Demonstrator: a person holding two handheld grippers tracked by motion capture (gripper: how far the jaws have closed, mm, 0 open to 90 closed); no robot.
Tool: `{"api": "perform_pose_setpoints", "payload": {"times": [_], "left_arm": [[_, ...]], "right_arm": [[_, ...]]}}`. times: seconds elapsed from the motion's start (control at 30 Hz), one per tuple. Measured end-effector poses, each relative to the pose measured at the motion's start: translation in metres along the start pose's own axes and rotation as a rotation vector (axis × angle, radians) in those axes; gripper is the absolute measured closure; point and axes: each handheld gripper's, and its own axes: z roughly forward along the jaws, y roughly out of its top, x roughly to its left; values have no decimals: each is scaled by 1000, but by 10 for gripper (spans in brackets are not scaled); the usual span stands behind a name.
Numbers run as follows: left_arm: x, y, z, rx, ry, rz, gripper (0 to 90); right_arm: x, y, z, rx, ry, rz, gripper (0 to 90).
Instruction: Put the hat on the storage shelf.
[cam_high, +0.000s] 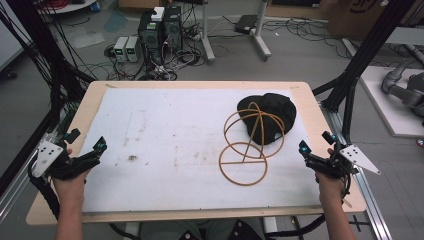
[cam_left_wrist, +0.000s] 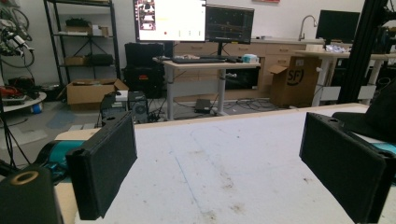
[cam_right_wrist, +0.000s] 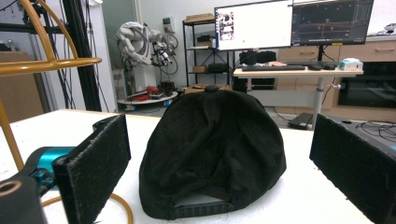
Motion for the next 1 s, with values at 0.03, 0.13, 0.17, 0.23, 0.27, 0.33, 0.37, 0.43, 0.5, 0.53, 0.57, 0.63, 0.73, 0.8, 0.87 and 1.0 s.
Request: {"api": "perform_pose_setpoints", "payload": {"times": [0.03, 0.13, 0.17, 0.23, 0.27, 0.33, 0.37, 0.43, 0.5, 0.53, 0.57, 0.63, 0.73, 0.8, 0.87, 1.0], "left_arm": [[0, 0, 0, 2, -1, -1, 113], [0, 0, -1, 3, -2, 0, 114], [0, 0, -1, 3, -4, -1, 114], [0, 0, -1, 3, -5, -2, 114], [0, 0, 0, 3, -6, -1, 113], [0, 0, 0, 7, -8, -1, 114], [0, 0, 1, 7, -9, -2, 114], [0, -1, 1, 8, -11, -2, 114], [-1, -1, 2, 11, -12, -2, 114], [-1, -1, 2, 10, -13, -2, 114], [-1, -1, 2, 12, -13, -2, 114], [-1, -1, 2, 12, -16, 0, 114], [-1, -1, 2, 13, -16, -4, 114], [-1, -1, 2, 13, -14, -6, 113], [-1, -1, 2, 14, -13, -9, 114], [-2, -2, 2, 14, -12, -11, 114]], "right_arm": [[0, 0, 1, -3, 0, -6, 46], [0, 0, 2, -6, 1, -8, 46], [0, 0, 2, -6, 1, -8, 46], [0, 0, 2, -2, 3, -11, 46], [0, 0, 1, -3, 3, -14, 47], [0, 0, 1, -3, 1, -12, 47], [-1, 0, 1, -2, -1, -8, 47], [-1, 1, 0, -4, 1, -9, 48], [0, 1, 0, -5, 3, -9, 48], [0, 1, 0, -5, 3, -9, 48], [1, 2, 0, -3, 6, -12, 48], [1, 3, 1, -7, 8, -17, 48], [3, 5, 3, -2, 16, -13, 48], [3, 7, 5, -1, 21, -23, 48], [2, 8, 7, 4, 22, -29, 48], [0, 8, 11, 16, 25, -33, 53]]}}
